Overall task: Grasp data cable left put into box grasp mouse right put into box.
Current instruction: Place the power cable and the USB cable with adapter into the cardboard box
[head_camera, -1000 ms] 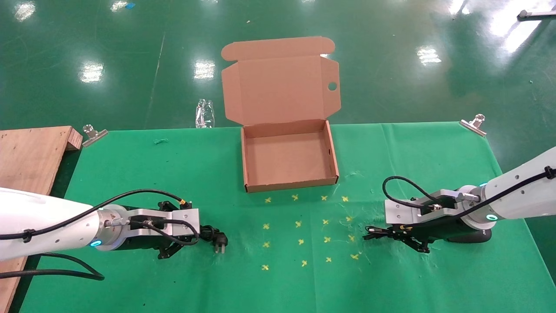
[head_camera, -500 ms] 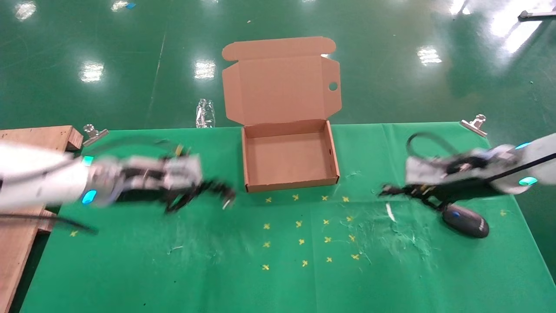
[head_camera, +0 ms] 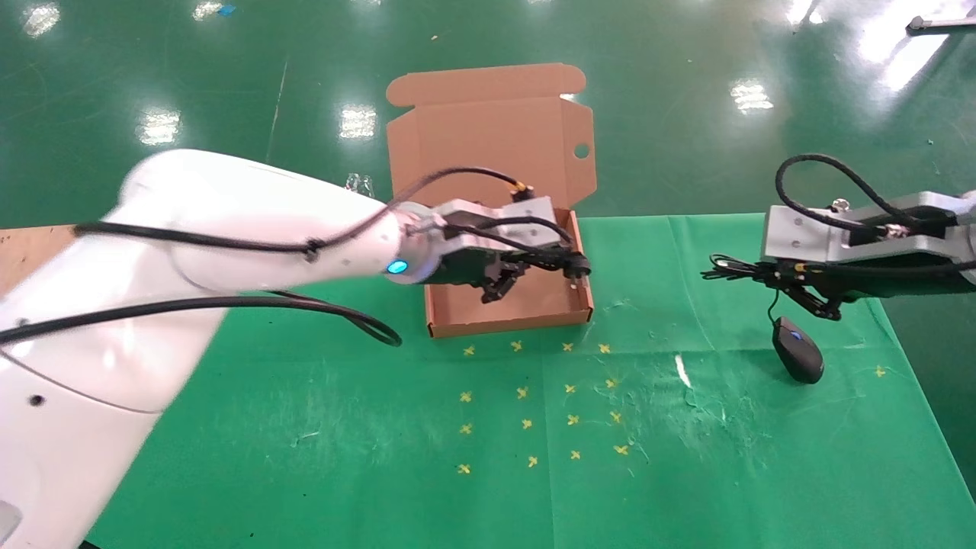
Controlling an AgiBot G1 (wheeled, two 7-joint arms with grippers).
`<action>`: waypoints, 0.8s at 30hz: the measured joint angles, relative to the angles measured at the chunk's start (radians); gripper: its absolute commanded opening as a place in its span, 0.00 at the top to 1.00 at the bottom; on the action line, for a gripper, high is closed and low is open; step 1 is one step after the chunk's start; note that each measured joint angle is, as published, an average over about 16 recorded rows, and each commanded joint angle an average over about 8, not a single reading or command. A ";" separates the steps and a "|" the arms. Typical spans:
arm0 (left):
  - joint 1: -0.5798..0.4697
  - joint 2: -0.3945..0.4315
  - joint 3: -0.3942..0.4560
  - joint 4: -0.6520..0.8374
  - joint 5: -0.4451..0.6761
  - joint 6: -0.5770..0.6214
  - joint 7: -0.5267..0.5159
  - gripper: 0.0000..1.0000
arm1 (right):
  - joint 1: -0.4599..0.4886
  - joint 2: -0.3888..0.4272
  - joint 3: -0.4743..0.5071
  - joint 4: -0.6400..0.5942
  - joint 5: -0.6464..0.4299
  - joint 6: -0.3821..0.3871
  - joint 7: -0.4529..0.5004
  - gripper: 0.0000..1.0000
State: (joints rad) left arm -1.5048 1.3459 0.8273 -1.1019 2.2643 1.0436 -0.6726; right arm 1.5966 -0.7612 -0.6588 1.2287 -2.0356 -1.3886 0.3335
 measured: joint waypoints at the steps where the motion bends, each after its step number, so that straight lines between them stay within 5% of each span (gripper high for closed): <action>1: -0.005 0.009 0.025 0.006 0.007 -0.018 -0.017 1.00 | -0.002 0.007 0.002 0.016 0.000 -0.004 0.010 1.00; 3: -0.015 0.020 0.077 0.012 0.017 -0.053 -0.050 0.88 | -0.003 0.019 0.005 0.043 0.000 -0.011 0.026 1.00; 9: -0.043 0.025 0.237 0.013 0.021 -0.141 -0.152 0.13 | 0.007 0.045 0.020 0.094 0.004 -0.022 0.051 1.00; 11: -0.054 0.024 0.281 0.014 0.018 -0.165 -0.183 0.00 | 0.016 0.050 0.026 0.102 0.010 -0.022 0.050 1.00; 24: -0.124 -0.044 0.415 0.044 -0.018 -0.255 -0.314 0.00 | 0.077 -0.019 0.059 0.064 0.100 0.024 -0.053 1.00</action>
State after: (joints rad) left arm -1.6289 1.3016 1.2428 -1.0577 2.2462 0.7884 -0.9864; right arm 1.6741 -0.7805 -0.6003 1.2926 -1.9352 -1.3641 0.2807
